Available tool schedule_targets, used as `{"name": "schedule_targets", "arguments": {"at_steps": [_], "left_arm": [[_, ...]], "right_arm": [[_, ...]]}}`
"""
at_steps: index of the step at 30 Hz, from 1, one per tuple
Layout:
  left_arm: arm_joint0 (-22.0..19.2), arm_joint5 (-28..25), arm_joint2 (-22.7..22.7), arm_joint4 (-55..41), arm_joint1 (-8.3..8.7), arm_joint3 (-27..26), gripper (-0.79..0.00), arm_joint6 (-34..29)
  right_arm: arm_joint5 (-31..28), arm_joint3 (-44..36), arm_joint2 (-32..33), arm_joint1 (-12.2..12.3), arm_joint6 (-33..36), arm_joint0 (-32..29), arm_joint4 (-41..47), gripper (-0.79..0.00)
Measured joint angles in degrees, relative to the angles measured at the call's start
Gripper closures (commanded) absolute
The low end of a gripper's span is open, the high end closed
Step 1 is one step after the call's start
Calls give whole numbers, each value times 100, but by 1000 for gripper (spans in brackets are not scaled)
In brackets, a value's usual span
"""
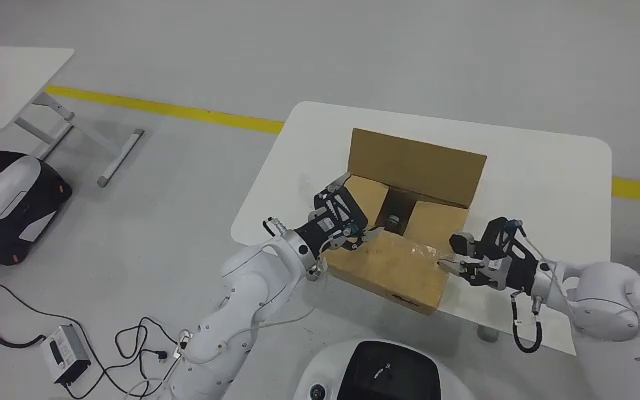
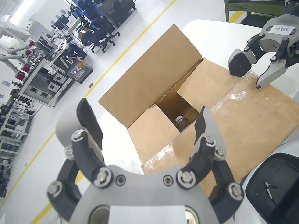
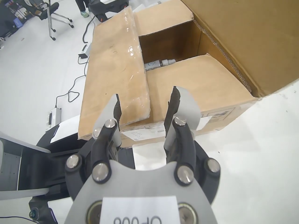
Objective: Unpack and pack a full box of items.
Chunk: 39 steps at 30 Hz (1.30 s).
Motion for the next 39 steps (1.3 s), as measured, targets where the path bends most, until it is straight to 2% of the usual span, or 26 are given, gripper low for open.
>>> {"name": "schedule_targets", "arguments": {"at_steps": [6, 11, 16, 30, 39], "left_arm": [[0, 0, 0, 0, 0, 0, -785, 0], [0, 0, 0, 0, 0, 0, -785, 0], [0, 0, 0, 0, 0, 0, -785, 0], [0, 0, 0, 0, 0, 0, -785, 0], [0, 0, 0, 0, 0, 0, -785, 0]], "right_arm": [[-189, -119, -40, 87, 115, -5, 263, -422], [-122, -134, -139, 157, 231, 24, 383, -459], [-24, -91, -223, 199, 250, 75, 380, -446], [-74, -147, -570, 285, 142, 207, 610, -372], [-161, -249, -728, 367, 131, 155, 1140, -262]]}}
